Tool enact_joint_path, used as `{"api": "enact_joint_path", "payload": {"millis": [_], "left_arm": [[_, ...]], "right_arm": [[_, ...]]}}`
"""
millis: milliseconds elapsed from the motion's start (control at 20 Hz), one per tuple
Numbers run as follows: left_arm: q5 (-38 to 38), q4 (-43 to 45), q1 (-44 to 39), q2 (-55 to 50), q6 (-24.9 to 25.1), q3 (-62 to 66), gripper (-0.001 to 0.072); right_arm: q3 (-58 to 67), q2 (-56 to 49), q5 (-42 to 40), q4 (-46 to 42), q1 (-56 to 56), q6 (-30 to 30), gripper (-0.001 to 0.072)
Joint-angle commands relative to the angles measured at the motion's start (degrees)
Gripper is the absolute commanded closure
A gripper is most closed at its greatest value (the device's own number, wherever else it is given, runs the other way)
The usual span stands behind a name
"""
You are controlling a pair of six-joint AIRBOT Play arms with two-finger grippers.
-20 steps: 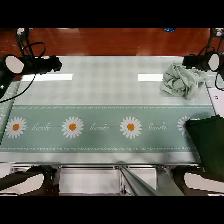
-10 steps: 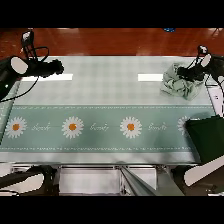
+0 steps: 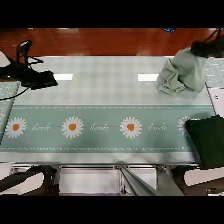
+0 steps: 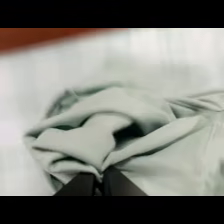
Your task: Fold the shirts.
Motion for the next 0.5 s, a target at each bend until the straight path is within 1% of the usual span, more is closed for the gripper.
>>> {"api": "enact_joint_path", "payload": {"millis": [0,100,300,450], "left_arm": [[-5.2,-0.15,1.4,7.82,1.31,-4.37,0.0202],[-2.82,-0.13,1.46,16.11,1.46,-9.42,0.0202],[2.67,-0.17,1.75,31.67,0.79,-17.97,0.0201],[2.99,-2.36,1.73,38.01,0.81,-23.3,0.0201]], "right_arm": [[7.96,7.91,0.72,3.34,2.03,-3.28,0.0691],[12.11,11.58,1.31,3.39,4.94,-4.11,0.0691],[12.85,20.41,-1.31,3.41,13.25,-4.81,0.0691],[12.85,25.42,-3.67,3.43,20.33,-5.18,0.0691]]}}
